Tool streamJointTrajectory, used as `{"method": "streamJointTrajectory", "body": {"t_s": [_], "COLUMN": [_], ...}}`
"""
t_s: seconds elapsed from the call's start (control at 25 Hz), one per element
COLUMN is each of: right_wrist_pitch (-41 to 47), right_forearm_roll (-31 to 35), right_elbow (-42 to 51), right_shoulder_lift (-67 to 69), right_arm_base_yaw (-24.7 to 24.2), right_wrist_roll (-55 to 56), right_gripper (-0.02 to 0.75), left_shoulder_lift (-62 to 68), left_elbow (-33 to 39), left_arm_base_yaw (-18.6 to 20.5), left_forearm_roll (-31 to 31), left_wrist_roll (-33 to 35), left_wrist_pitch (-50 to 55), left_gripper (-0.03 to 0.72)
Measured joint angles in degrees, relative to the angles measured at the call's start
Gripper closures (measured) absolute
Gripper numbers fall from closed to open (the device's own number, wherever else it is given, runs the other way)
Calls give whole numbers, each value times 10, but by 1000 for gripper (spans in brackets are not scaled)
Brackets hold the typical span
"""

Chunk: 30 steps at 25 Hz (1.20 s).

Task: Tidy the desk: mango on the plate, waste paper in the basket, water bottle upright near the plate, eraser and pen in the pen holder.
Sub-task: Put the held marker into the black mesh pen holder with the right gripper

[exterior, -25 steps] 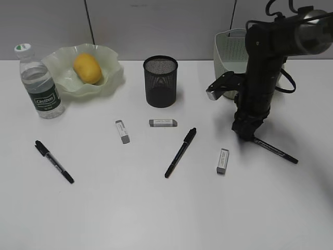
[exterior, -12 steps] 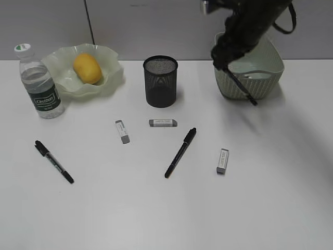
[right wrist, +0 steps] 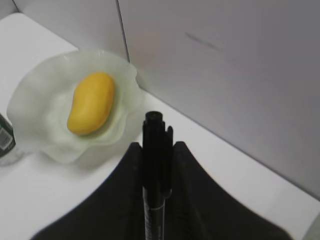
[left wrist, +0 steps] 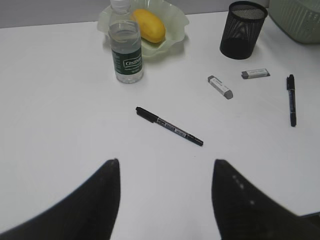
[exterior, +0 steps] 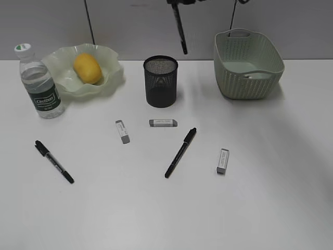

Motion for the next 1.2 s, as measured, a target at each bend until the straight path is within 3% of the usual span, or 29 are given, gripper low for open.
{"method": "streamJointTrajectory", "body": {"t_s": [0.4, 0.96, 1.08, 1.2], "right_wrist_pitch": [-125, -115, -107, -99], "right_forearm_roll": [4, 13, 13, 13], "right_elbow": [0, 0, 0, 0], "right_shoulder_lift": [54, 122, 123, 124], "right_arm_base_yaw": [37, 37, 37, 37], "right_wrist_roll": [-1, -2, -1, -1], "right_gripper": [588, 589, 554, 453], "left_shoulder_lift": [0, 0, 0, 0], "left_elbow": [0, 0, 0, 0], "left_arm_base_yaw": [0, 0, 0, 0], "left_forearm_roll": [0, 0, 0, 0], "left_wrist_roll": [0, 0, 0, 0], "left_wrist_pitch": [0, 0, 0, 0], "left_gripper": [246, 251, 251, 251]}}
